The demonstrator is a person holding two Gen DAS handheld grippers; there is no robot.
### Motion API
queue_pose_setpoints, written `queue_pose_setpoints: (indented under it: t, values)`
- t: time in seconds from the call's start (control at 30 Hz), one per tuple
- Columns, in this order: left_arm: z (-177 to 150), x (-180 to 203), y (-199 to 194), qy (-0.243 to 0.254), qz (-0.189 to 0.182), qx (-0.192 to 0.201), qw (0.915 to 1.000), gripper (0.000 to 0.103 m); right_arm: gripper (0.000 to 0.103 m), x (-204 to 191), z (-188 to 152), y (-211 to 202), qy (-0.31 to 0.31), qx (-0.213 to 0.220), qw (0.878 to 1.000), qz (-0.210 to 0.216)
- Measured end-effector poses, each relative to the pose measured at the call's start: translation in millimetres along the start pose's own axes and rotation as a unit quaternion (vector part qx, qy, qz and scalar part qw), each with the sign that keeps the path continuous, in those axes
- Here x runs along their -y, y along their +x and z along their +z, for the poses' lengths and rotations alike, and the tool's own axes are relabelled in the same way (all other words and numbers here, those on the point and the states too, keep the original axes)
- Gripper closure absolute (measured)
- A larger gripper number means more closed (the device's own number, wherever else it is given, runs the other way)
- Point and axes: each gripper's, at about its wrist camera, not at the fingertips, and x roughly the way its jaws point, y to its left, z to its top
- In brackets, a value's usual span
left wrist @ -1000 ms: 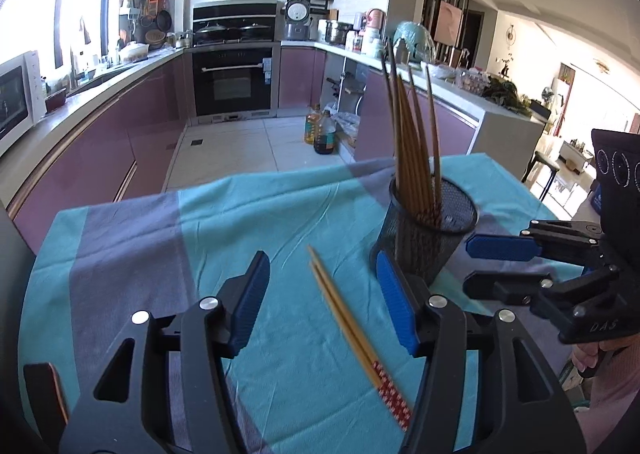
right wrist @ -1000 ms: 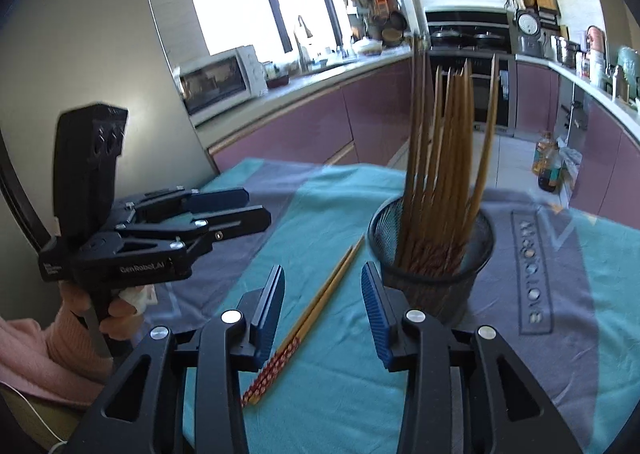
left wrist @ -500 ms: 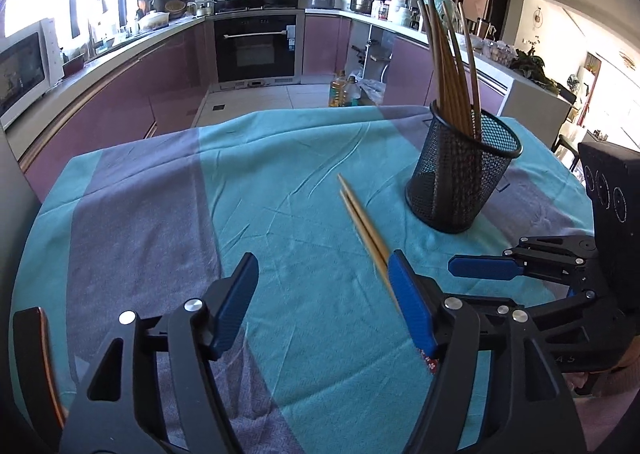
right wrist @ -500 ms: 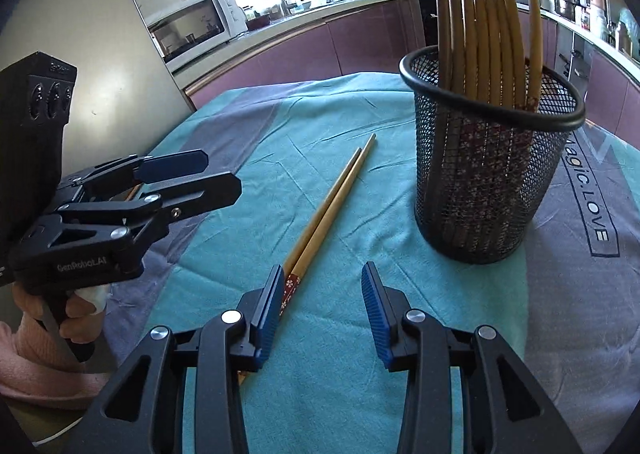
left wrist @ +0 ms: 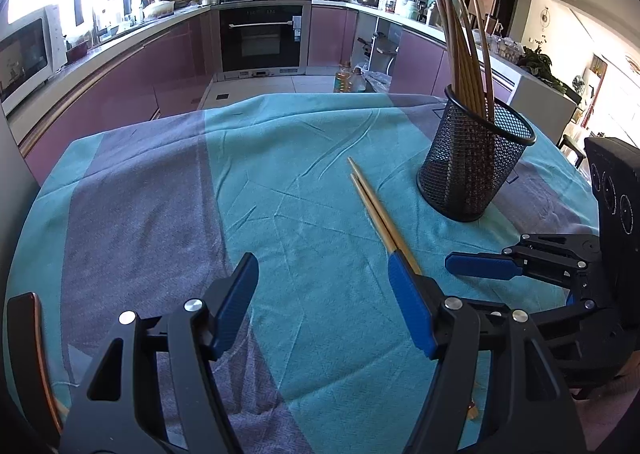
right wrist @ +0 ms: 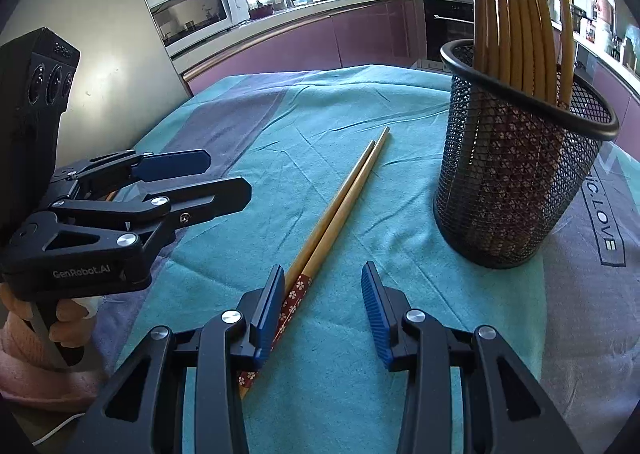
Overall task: Organize utensils
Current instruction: 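Close the left tool on one chopstick while the right tool grasps the other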
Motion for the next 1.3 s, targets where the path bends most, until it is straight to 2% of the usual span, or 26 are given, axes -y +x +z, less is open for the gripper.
queue_pose_setpoints:
  t: [0.17, 0.5, 0.9, 1.23, 1.3]
  values:
    - [-1.7, 0.9, 3.2, 0.0, -0.004, -0.003, 1.0, 0.036, 0.065, 0.5, -2.1, -1.6, -0.002, -0.001, 1.0, -0.014]
    - [-4.7, 8.8, 10.2, 0.013, -0.012, -0.011, 0.9998, 0.037, 0.069, 13.2, -6.5, -8.8, 0.019, -0.005, 1.0, -0.008]
    - [-7.0, 29.9, 27.9, 0.038, -0.032, -0.037, 0.998, 0.04, 0.071, 22.9, -7.4, -11.6, 0.032, -0.009, 0.999, -0.001]
    - [-10.3, 39.1, 42.3, 0.054, -0.027, -0.065, 0.9961, 0.047, 0.072, 25.7, -5.8, -11.4, 0.032, -0.01, 0.999, -0.003]
    - [-10.2, 40.9, 43.2, 0.057, -0.024, -0.066, 0.9959, 0.055, 0.072, 26.2, -5.7, -11.7, 0.033, -0.01, 0.999, -0.005]
